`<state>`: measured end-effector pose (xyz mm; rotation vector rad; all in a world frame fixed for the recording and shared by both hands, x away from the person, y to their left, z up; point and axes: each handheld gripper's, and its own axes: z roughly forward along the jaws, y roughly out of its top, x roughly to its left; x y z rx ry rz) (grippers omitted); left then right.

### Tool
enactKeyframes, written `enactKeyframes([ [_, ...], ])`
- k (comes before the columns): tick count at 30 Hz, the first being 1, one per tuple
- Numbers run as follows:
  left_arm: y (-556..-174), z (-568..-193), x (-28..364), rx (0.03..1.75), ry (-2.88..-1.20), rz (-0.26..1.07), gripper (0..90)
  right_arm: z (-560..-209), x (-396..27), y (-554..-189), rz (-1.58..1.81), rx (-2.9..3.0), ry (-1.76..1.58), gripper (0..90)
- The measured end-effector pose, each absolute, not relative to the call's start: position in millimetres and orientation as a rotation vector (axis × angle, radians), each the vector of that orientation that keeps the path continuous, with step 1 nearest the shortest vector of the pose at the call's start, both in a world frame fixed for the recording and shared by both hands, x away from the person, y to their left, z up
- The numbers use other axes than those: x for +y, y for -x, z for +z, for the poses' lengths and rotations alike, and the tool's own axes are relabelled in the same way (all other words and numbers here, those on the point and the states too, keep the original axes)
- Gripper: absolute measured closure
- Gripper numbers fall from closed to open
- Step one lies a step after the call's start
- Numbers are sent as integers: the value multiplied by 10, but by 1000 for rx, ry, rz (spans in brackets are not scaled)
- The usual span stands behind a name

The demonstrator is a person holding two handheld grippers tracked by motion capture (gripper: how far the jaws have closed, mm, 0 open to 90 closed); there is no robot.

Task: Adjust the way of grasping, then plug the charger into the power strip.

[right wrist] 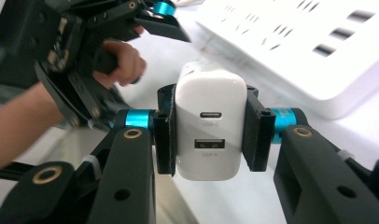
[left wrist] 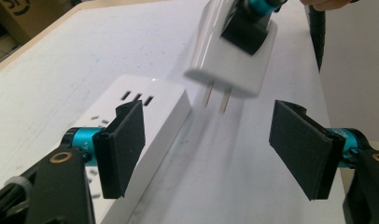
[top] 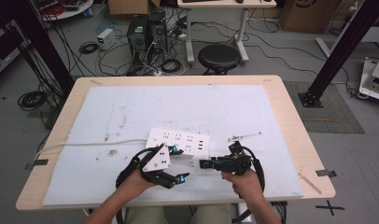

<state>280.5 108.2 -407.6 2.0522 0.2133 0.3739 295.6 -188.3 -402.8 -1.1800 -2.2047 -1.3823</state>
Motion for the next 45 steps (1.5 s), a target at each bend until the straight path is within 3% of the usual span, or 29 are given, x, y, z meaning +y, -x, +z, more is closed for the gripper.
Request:
enactKeyframes([
  [10, -2839, -4012, 1471, 405, -1983, 418, 271, -3765, -2156, -2922, -1300, -2557, 1194, 637],
  [28, -2794, -3931, 1804, 506, -1927, 479, 274, -3565, -2525, -2896, -1206, -2756, 1138, 636],
  [45, -2794, -3915, 1999, 547, -1894, 473, 274, -3361, -2404, -3059, -1091, -2871, 1056, 638],
])
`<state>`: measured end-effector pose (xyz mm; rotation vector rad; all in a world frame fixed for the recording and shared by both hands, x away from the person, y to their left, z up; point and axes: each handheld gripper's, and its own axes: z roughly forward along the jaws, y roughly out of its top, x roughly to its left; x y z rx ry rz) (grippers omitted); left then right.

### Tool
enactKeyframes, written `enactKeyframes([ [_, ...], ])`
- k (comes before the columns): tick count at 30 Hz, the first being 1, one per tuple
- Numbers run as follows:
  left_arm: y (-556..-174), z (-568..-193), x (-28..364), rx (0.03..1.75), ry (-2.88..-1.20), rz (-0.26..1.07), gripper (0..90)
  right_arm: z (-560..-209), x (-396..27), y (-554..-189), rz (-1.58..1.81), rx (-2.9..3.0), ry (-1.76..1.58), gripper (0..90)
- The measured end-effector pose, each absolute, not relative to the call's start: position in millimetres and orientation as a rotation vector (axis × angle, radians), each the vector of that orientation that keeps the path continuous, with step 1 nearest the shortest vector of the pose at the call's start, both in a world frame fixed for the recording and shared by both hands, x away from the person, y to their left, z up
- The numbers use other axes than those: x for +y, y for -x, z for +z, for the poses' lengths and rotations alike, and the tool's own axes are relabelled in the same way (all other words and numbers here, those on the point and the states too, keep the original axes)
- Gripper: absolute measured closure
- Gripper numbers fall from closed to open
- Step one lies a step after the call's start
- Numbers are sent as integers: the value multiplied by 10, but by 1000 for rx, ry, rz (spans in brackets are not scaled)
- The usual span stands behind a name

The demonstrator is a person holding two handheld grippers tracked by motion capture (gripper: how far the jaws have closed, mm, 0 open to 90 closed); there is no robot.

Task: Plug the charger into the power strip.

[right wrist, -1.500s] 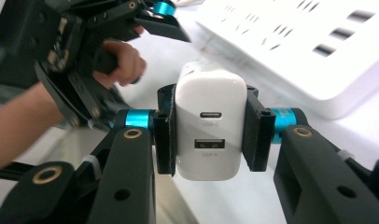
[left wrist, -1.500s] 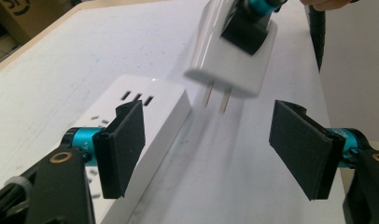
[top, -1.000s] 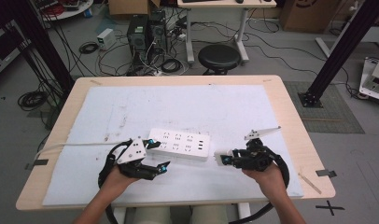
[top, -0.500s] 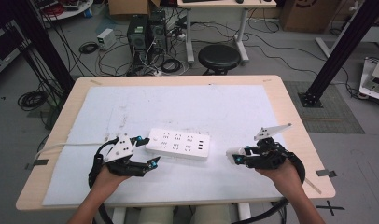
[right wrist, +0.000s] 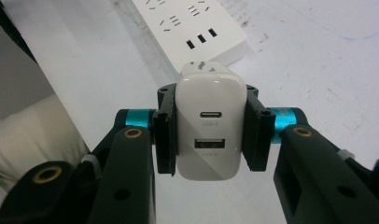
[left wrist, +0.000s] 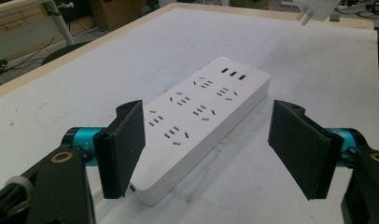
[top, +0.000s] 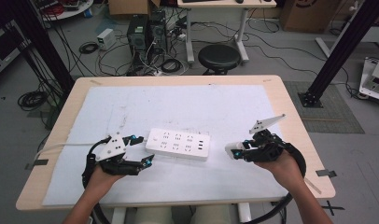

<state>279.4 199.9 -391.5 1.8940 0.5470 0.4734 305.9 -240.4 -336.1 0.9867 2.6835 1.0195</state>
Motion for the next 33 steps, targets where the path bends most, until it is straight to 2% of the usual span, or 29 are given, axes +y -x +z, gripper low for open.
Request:
enactKeyframes([
  [24, -2792, -3926, 2268, 552, -1889, 461, 278, -2937, -1674, -3455, 732, 2848, -598, 639],
  [33, -2788, -3964, 2289, 554, -1890, 467, 278, -3009, -1424, -3624, 662, 2908, -535, 638],
])
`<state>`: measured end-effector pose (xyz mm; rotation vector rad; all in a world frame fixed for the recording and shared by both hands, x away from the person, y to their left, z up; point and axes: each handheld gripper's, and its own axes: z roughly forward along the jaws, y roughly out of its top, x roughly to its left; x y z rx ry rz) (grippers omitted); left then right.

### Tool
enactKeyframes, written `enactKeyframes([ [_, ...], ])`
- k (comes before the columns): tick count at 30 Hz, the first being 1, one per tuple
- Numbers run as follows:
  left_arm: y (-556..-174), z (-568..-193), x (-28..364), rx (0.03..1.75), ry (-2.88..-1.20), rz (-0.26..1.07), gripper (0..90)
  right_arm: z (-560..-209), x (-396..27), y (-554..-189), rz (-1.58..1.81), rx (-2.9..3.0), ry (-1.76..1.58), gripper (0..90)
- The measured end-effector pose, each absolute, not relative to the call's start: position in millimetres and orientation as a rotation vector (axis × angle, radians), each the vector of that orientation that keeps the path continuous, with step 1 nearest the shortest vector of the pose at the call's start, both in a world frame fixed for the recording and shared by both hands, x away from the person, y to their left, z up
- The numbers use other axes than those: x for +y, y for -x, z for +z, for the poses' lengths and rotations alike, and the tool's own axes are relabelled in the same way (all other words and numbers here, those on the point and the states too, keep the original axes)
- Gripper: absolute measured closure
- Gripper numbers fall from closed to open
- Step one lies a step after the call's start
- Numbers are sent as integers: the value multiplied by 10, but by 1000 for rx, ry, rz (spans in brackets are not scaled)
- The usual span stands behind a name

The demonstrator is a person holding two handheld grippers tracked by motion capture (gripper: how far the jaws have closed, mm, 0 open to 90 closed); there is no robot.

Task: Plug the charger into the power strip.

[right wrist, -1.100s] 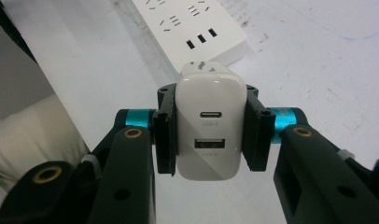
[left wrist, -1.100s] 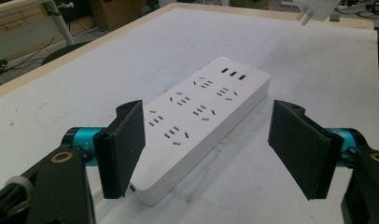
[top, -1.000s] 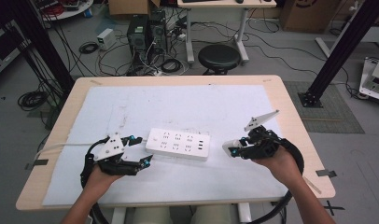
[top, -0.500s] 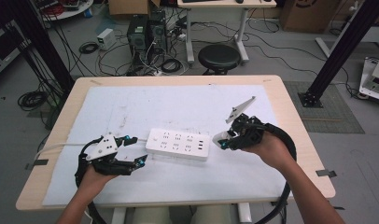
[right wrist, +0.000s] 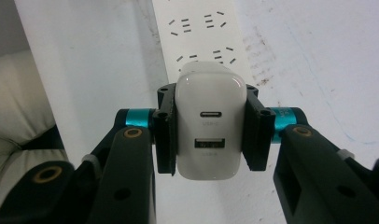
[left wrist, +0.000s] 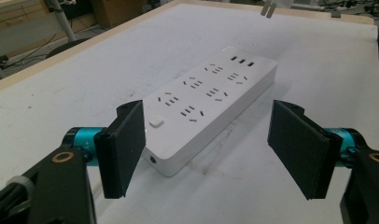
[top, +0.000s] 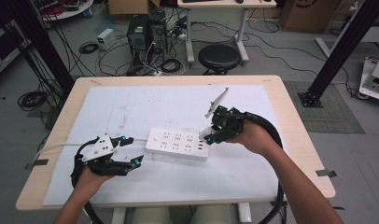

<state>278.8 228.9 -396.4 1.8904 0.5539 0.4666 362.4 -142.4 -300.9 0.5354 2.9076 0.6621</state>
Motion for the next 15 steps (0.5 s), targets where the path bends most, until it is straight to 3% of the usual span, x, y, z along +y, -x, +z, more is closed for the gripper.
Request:
enactKeyframes([
  [15, -2797, -3993, 2332, 564, -1890, 468, 278, -3145, -1145, -3869, 525, 2968, -457, 639],
])
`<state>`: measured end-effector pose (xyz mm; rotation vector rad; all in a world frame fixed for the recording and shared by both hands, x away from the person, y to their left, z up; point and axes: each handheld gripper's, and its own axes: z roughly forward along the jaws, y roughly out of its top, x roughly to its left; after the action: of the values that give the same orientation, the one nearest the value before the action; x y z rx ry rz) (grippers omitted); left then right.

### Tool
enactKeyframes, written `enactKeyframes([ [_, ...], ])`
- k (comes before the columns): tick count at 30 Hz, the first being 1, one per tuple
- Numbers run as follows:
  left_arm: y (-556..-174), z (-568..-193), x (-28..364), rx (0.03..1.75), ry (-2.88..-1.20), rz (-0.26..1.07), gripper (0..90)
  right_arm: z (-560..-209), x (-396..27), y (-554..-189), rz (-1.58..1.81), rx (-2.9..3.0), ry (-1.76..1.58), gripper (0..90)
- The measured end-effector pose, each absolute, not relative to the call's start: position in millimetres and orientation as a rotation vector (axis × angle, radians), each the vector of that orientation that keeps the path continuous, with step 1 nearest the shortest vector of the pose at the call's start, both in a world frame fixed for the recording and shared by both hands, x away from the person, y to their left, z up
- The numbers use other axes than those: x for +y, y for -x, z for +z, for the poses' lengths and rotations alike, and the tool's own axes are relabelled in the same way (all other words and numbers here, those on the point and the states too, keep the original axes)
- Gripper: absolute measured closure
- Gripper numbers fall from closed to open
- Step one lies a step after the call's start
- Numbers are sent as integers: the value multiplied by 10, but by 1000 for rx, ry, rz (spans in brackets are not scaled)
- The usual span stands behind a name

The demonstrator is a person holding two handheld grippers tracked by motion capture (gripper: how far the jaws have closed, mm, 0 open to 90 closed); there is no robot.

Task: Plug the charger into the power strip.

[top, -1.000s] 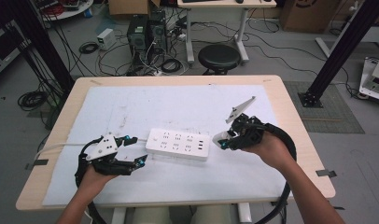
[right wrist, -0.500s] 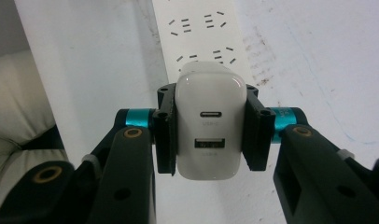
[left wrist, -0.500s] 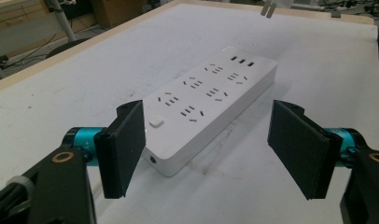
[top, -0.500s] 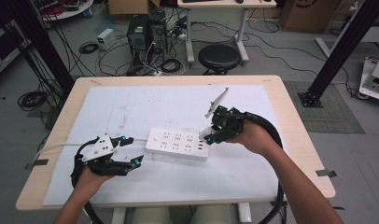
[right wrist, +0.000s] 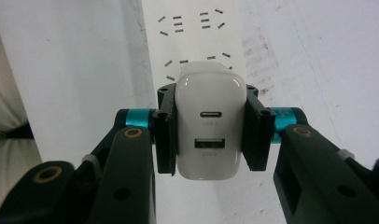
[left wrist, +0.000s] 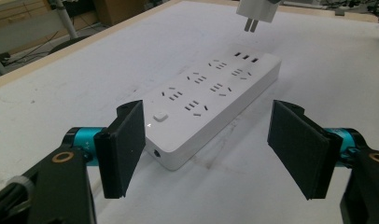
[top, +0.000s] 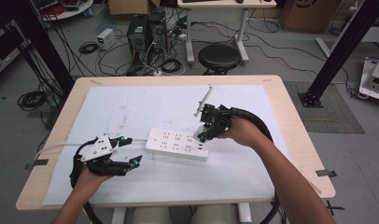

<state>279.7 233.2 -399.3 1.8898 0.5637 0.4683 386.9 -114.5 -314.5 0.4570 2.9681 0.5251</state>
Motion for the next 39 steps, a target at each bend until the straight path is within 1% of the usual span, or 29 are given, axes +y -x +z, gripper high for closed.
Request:
enactKeyframes([
  [14, -2800, -4032, 2398, 575, -1885, 472, 278, -3225, -896, -4052, 426, 3003, -390, 638],
  [19, -2797, -4046, 2426, 578, -1881, 470, 278, -3309, -795, -4112, 375, 3017, -361, 638],
  [34, -2793, -4067, 2468, 591, -1864, 470, 278, -3430, -631, -4206, 267, 3042, -298, 638],
  [39, -2794, -4077, 2487, 596, -1862, 473, 278, -3457, -524, -4191, 189, 3042, -224, 638],
])
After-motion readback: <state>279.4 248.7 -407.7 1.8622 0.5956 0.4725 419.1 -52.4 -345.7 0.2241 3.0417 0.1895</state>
